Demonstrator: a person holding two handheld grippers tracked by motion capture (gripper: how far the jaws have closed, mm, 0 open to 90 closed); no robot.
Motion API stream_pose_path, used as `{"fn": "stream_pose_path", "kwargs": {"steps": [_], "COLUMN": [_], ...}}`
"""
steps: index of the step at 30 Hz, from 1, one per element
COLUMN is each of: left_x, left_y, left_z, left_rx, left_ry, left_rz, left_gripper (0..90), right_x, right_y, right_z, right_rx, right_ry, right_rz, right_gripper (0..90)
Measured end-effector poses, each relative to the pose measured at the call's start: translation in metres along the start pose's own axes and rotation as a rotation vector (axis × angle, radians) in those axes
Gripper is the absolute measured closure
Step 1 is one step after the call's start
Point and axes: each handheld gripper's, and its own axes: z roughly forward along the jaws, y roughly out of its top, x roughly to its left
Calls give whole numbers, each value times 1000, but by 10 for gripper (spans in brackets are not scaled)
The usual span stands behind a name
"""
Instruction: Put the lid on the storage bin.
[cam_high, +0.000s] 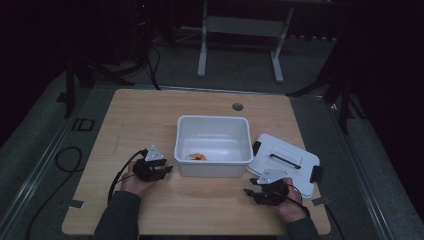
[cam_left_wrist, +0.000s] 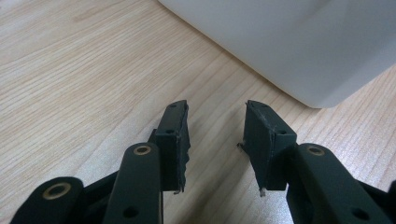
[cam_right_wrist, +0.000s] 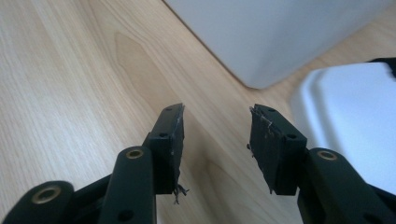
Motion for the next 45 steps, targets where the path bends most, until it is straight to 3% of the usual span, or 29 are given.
{"fn": "stream_pose_path", "kwargs": {"steps": [17, 29, 45], "left_x": [0, 0, 0], "left_y": [-1, -1, -1], "left_z": [0, 0, 0], "left_rx": [-5, -7, -8], "left_ry": [-2, -2, -3], "left_rz": [-3, -4, -4], "left_gripper": [590, 589, 586], "right_x": [-36, -58, -82], "right_y": [12, 17, 24], "right_z": [-49, -68, -74], "right_rx": [37, 87, 192], "right_ry": [-124, -195, -216], "right_rz": [-39, -62, -114], "right_gripper": [548, 580, 672]}}
